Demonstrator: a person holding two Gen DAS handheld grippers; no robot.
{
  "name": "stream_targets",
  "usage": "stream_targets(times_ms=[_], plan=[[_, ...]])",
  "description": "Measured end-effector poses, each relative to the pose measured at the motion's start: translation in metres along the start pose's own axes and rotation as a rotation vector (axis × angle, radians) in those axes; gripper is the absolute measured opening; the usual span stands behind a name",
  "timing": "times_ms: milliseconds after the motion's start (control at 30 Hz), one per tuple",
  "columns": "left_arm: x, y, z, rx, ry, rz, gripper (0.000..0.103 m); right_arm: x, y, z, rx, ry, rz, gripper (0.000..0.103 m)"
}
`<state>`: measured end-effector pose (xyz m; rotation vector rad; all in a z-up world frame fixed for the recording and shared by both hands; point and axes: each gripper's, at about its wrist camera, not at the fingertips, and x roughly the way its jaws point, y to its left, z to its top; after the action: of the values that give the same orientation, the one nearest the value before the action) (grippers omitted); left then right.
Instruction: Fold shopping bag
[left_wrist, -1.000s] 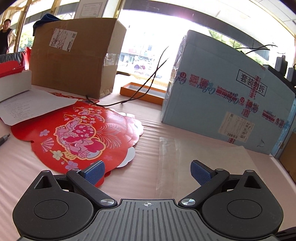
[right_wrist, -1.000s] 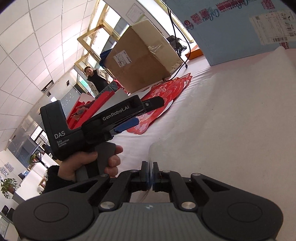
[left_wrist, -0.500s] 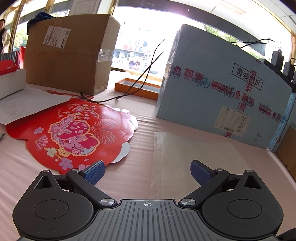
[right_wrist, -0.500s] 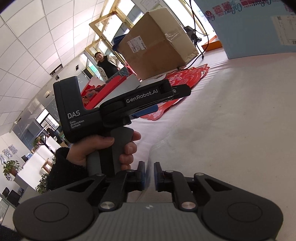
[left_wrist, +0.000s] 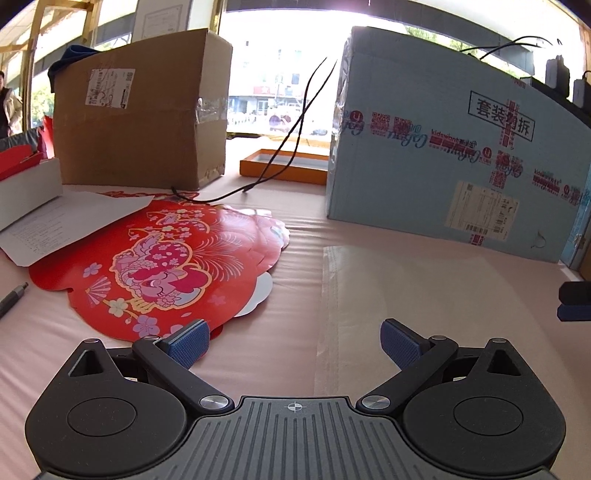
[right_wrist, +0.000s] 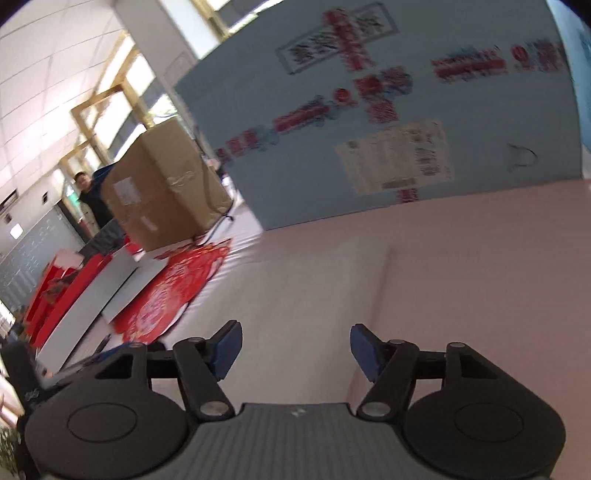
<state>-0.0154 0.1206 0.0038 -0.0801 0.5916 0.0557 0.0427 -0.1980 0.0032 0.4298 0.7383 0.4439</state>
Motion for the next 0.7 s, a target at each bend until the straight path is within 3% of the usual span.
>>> stream_targets(times_ms=[100,300,333,400,500,633,700], plan=[[0.008,-0.005,-0.001,0.03,0.046,0.03,0.1,0.024,-0.026,0.012,0.108,0.021,0.022,0.058],[0.012,-0.007,-0.002,0.054,0.076,0.043,0.1,0.067,-0.045,0.034,0.198,0.021,0.092,0.053],[0.012,-0.007,-0.001,0.052,0.076,0.042,0.1,0.071,-0.046,0.036,0.208,0.023,0.088,0.049],[0.011,-0.005,-0.001,0.049,0.076,0.039,0.1,0.079,-0.046,0.039,0.208,0.035,0.057,0.013],[0.01,-0.007,-0.002,0.045,0.063,0.044,0.1,0.081,-0.038,0.035,0.158,0.032,0.026,0.007],[-0.013,-0.013,0.001,0.088,-0.076,0.107,0.1,0.072,-0.031,0.03,0.13,-0.003,-0.002,0.005],[-0.032,-0.029,-0.003,0.147,-0.146,0.081,0.1,0.064,-0.027,0.026,0.094,-0.029,-0.03,0.005]])
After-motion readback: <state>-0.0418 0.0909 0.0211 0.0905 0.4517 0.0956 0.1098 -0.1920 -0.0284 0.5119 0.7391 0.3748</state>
